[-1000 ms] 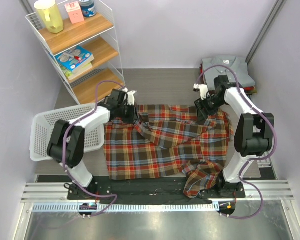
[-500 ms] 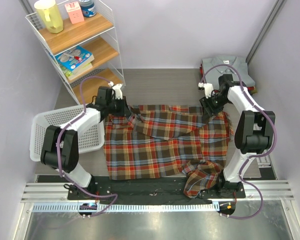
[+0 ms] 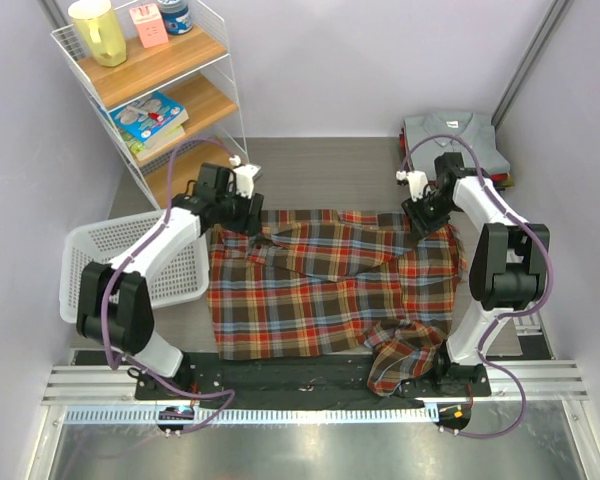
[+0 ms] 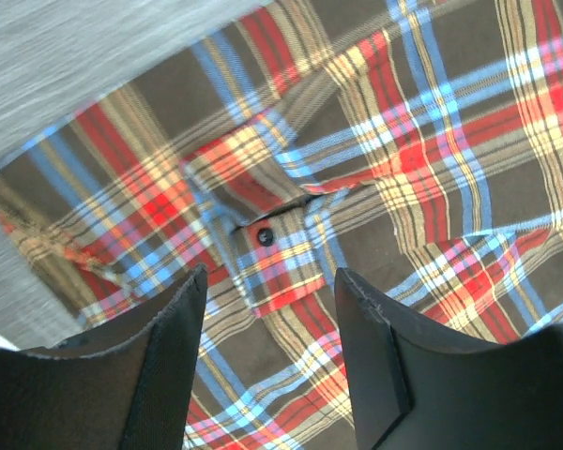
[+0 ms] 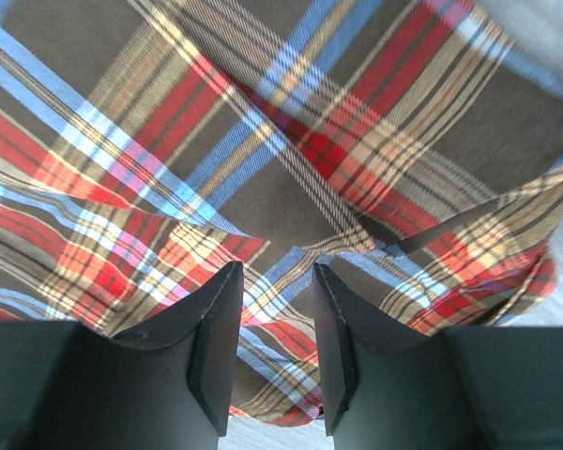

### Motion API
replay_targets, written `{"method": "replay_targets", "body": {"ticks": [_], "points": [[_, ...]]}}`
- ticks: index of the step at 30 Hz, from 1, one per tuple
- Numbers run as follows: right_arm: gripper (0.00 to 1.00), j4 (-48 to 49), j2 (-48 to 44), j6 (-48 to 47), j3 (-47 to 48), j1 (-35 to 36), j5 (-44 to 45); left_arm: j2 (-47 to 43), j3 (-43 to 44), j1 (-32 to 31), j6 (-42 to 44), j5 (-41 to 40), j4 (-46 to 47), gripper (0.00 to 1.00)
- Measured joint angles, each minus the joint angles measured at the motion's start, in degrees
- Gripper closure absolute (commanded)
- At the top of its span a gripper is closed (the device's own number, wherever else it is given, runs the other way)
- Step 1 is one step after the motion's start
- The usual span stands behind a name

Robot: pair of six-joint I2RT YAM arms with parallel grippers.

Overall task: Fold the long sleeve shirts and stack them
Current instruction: Fold the shirt

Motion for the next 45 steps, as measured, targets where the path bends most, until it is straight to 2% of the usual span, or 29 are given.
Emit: {"method": "replay_targets", "body": {"ticks": [5,12,18,21,24,25,26,30,31,32,36,38,40,43,45], "points": [[0.60,2.1,0.6,0.2,-2.2,0.1,3.0,10.6,6.8,-2.8,0.9,-2.3,-4.4,0.48],[0.61,7.5,6.3,0.3,-3.9,0.1,7.6,22.8,10.8,-2.0,1.8,-6.3,-9.6,0.52],[0.60,8.5,11.6,1.3,2.7,0.4,8.9,29.8,20.6,1.2,1.9,-6.0,-11.1,0.52],[0.55,9.0,15.7,1.7,9.1,0.6,8.5,34.3,27.5,3.0,2.1,-5.4,-11.4,0.49],[0.49,8.7,18.0,1.3,13.7,0.6,7.2,36.2,30.7,4.1,2.9,-4.1,-11.3,0.46],[0.45,8.2,18.1,0.8,14.4,0.6,6.6,36.1,30.8,4.4,3.2,-2.7,-11.5,0.45],[0.36,7.4,17.7,0.2,14.6,0.5,5.9,35.8,30.6,4.6,3.3,-1.6,-11.7,0.44],[0.25,1.8,11.2,-3.8,12.8,0.0,1.5,29.9,24.9,4.7,4.2,3.9,-11.8,0.41],[0.25,0.1,7.6,-5.6,11.2,0.0,0.1,26.7,22.3,4.5,4.8,5.5,-12.5,0.40],[0.24,-2.7,2.5,-7.9,8.9,-0.2,-1.1,22.9,19.7,4.2,5.7,7.3,-13.1,0.33],[0.24,-10.5,-15.7,-14.7,0.7,-0.4,-4.3,6.0,10.6,1.2,10.6,15.0,-14.7,0.30],[0.24,-15.0,-24.2,-18.3,-4.7,-0.4,-6.5,-1.8,6.1,-2.2,12.8,17.9,-14.5,0.28],[0.22,-20.3,-30.8,-22.1,-10.5,-0.3,-8.7,-9.5,1.0,-8.2,14.8,20.4,-14.0,0.28],[0.19,-23.9,-35.6,-28.0,-16.5,-0.1,-10.4,-15.0,-4.7,-17.8,15.2,23.0,-12.5,0.28],[0.19,-25.0,-38.0,-32.1,-19.4,0.4,-10.9,-15.8,-7.6,-20.3,15.0,23.8,-11.4,0.29]]}}
